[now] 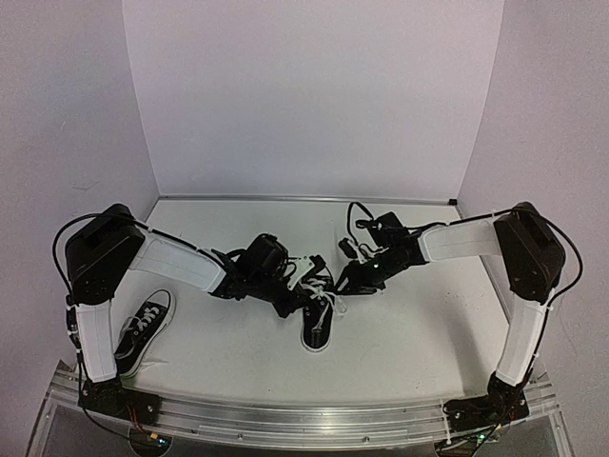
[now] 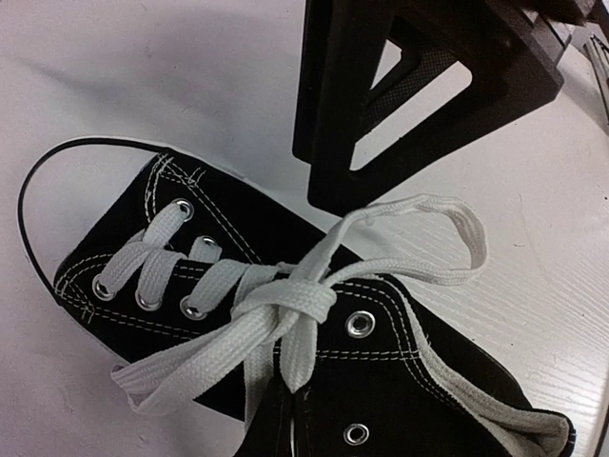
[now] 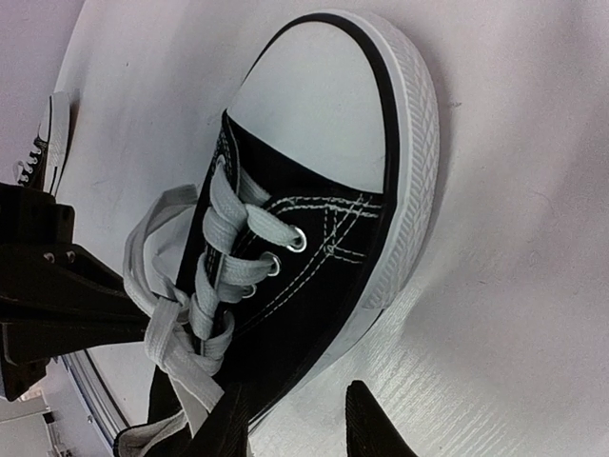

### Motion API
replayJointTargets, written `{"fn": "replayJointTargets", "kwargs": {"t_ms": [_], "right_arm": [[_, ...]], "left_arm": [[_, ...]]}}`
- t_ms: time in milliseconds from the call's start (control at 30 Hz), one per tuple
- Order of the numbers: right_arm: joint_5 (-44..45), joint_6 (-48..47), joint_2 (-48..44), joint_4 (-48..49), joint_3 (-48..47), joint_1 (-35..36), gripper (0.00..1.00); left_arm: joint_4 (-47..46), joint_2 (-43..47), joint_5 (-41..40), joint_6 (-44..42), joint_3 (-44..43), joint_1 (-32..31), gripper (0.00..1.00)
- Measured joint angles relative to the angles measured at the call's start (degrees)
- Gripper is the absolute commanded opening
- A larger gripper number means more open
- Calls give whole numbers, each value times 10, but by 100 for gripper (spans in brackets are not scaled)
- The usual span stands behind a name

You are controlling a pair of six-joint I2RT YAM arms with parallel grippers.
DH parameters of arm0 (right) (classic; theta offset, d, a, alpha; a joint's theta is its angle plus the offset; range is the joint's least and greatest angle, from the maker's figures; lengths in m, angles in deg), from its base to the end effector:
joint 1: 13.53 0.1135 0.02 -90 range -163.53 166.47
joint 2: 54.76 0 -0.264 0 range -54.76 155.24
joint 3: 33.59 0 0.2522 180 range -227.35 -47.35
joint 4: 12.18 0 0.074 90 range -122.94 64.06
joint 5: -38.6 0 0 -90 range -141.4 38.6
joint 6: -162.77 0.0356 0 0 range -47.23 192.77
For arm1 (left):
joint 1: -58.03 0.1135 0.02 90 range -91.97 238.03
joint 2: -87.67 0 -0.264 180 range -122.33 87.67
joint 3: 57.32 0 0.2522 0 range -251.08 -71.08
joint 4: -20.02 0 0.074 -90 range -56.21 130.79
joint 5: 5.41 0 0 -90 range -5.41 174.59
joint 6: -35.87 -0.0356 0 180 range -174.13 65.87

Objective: Tie the shoes

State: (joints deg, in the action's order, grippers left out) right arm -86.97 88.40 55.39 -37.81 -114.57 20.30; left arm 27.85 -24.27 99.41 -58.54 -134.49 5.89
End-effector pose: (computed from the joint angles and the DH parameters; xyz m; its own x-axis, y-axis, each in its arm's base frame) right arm 0.3129 0.2346 0.1543 -0.8507 -0.3064 -0.4271 -0.5215 0.5935 0.6131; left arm 0.2417 -0.3258 0.1412 -0.3466 0.5670 -0.7472 0.9081 0.4023 -0.1160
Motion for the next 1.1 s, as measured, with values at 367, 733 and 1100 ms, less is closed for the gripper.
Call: {"fn": "replayJointTargets", "kwargs": {"t_ms": [367, 733, 1100], "right_arm": [[13, -9, -2, -24, -3, 0, 38], [-21, -34, -40, -42, -18, -25, 36], [20, -78, -40, -108, -24, 22, 30]], "left_arm": [[3, 1, -14, 0, 0, 1, 0], [4, 1, -15, 0, 0, 1, 0], [4, 1, -15, 0, 0, 1, 0]]}}
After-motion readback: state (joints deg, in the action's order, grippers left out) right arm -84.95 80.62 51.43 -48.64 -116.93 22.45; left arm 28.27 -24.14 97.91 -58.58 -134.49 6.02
